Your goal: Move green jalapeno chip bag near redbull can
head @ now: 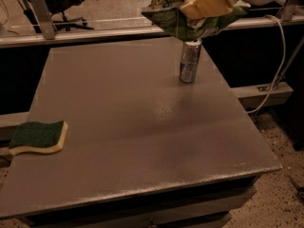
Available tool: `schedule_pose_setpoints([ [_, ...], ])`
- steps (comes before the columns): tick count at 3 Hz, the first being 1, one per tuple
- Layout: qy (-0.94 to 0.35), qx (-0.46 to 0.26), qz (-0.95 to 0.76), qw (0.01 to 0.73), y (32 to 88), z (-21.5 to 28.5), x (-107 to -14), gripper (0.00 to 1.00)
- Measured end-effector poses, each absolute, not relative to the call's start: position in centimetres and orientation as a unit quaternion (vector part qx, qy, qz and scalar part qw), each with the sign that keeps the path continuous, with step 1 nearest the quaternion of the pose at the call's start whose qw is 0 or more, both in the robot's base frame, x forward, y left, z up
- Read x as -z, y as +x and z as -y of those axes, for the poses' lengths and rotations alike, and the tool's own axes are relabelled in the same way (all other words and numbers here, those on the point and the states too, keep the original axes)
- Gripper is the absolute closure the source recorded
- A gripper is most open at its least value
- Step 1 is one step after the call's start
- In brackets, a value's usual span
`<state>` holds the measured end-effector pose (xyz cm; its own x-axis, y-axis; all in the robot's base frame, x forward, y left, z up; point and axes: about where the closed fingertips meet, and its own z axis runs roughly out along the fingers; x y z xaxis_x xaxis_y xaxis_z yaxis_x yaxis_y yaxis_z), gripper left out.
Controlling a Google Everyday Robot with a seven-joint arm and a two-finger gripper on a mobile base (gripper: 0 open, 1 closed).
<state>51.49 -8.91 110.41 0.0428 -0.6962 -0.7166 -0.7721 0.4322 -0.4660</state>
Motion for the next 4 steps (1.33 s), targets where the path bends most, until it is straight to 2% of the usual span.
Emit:
schedule_pose_setpoints([
  [2, -0.516, -0.012, -0.707, 0.484, 50.9, 18.4, -106.3, 1.00],
  [4, -0.516, -0.038, -0.711, 0.477, 54.3, 22.0, -99.2, 1.00],
])
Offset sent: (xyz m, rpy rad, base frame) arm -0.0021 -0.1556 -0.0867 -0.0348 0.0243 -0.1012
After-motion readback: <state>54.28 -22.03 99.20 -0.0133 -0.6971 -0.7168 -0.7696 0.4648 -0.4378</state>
